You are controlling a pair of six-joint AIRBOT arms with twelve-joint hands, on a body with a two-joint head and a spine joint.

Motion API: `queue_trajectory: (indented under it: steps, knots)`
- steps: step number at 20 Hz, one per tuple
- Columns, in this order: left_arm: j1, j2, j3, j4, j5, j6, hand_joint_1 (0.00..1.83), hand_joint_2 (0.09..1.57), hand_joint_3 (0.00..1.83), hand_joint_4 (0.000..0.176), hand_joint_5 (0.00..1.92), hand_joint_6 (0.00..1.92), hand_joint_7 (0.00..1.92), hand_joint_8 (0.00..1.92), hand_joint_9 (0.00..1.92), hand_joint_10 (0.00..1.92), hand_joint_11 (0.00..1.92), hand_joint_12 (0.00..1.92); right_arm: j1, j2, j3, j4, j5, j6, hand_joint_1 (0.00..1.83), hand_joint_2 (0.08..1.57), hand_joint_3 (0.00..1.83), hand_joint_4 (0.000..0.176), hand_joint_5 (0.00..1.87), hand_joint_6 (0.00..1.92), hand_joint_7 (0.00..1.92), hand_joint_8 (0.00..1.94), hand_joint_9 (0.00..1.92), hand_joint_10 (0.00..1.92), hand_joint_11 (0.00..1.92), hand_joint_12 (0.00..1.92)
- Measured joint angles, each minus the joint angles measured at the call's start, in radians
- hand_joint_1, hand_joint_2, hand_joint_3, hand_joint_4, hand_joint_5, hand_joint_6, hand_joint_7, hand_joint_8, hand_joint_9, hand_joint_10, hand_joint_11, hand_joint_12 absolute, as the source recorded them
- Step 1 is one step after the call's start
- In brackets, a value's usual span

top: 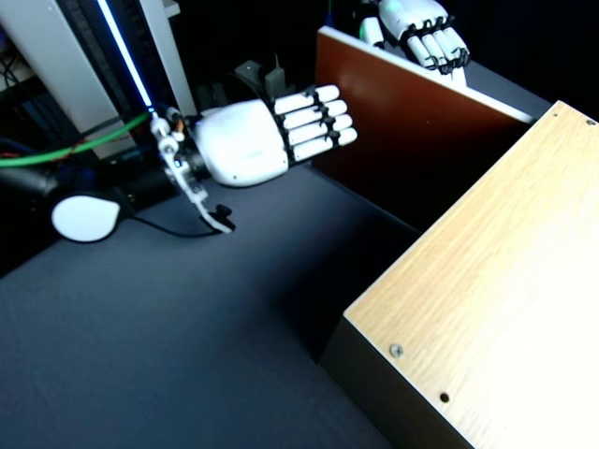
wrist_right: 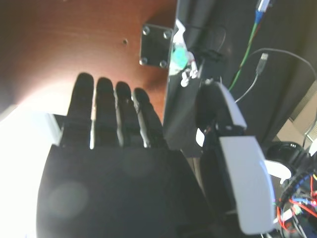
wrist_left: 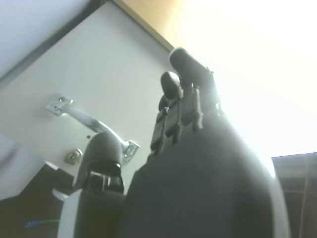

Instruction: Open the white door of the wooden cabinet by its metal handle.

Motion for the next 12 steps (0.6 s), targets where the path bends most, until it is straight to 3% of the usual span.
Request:
queue_trajectory:
  steps: [5, 12]
  knots:
    - [0.0, -0.001, 0.004, -0.009, 0.002, 0.0, 0.0, 1.57, 0.1, 0.0, 0.0, 0.0, 0.07, 0.59, 0.0, 0.52, 0.0, 1.92, 0.034, -0.013, 0.003, -0.027, -0.005, 0.001, 0.41, 1.32, 0.0, 0.0, 0.0, 0.0, 0.0, 0.0, 0.0, 0.0, 0.0, 0.0]
    - [0.0, -0.013, 0.011, -0.007, 0.014, 0.0, 0.0, 1.57, 0.1, 0.0, 0.0, 0.0, 0.07, 0.59, 0.0, 0.52, 0.0, 1.92, 0.058, -0.057, 0.003, -0.059, -0.006, 0.008, 0.0, 1.43, 0.01, 0.0, 0.0, 0.0, 0.0, 0.0, 0.0, 0.0, 0.0, 0.0]
